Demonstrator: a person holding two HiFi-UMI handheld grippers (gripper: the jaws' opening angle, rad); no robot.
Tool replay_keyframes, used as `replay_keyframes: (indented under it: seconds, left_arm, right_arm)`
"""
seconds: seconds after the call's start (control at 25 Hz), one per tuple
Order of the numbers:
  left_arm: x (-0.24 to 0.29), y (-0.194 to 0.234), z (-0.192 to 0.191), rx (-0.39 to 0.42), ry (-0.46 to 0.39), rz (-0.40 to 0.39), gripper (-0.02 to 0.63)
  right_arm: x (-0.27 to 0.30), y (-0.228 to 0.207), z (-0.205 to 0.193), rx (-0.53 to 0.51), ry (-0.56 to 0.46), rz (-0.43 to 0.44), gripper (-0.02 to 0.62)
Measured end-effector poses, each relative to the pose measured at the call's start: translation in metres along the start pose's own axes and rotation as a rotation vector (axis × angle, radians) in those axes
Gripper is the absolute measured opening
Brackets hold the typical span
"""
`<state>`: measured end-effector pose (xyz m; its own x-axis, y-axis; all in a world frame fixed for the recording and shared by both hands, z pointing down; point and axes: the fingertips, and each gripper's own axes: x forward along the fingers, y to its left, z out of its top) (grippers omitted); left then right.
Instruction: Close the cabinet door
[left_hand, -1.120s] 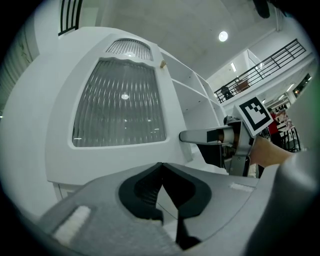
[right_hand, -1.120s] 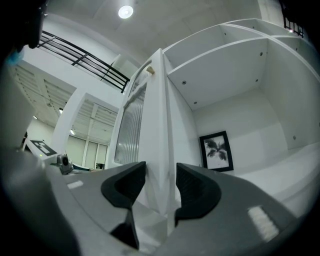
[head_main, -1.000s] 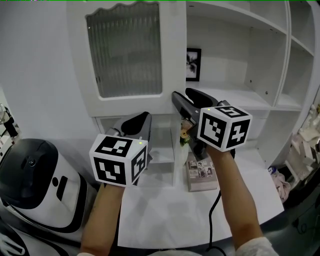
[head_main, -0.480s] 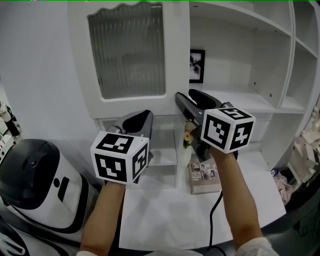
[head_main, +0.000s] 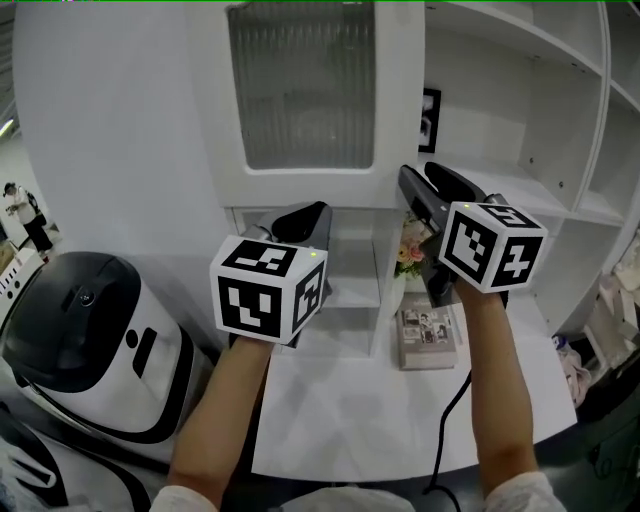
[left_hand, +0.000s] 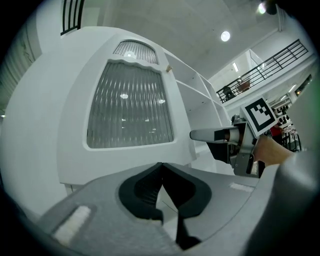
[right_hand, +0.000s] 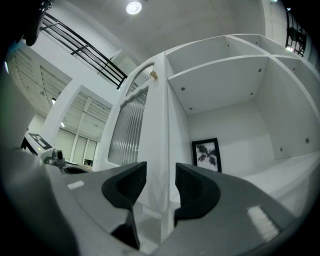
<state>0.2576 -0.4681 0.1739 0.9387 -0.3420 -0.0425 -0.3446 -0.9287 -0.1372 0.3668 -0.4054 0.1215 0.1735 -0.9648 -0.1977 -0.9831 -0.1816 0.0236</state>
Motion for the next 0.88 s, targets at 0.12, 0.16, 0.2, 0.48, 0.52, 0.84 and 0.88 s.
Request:
replay_keyframes:
  seconds: [0.12,0.16,0.2,0.48,0.52,0.84,0.88]
  left_arm:
    - [-0.013,0.002,-0.005,-0.016,0.007,0.007,-0.006]
    - [-0.016,0.001,-0.006,-0.022,0.008,0.003,-0.006]
    - [-0.020,0.000,-0.007,-0.026,0.009,-0.001,-0.006]
    - [-0.056,0.005,-0.015,-0.043,0.033,-0.009,-0.005]
    - [-0.061,0.006,-0.017,-0.046,0.037,-0.012,-0.005]
    - [-0.103,0.008,-0.032,-0.060,0.063,-0.009,-0.003]
    - [-0.109,0.009,-0.034,-0.064,0.067,-0.009,-0.002]
  right_arm:
    - [-0.008,0.009,-0.002,-0.007,0.014,-0.009,0.179]
    - [-0.013,0.011,-0.002,-0.011,0.017,-0.017,0.178]
    - [-0.017,0.013,-0.002,-0.015,0.018,-0.027,0.173]
    - [-0.037,0.047,-0.009,-0.018,0.044,-0.037,0.138]
    - [-0.039,0.053,-0.010,-0.021,0.048,-0.036,0.132]
    - [-0.059,0.093,-0.027,-0.016,0.090,-0.037,0.076]
    - [-0.062,0.097,-0.030,-0.013,0.095,-0.040,0.066]
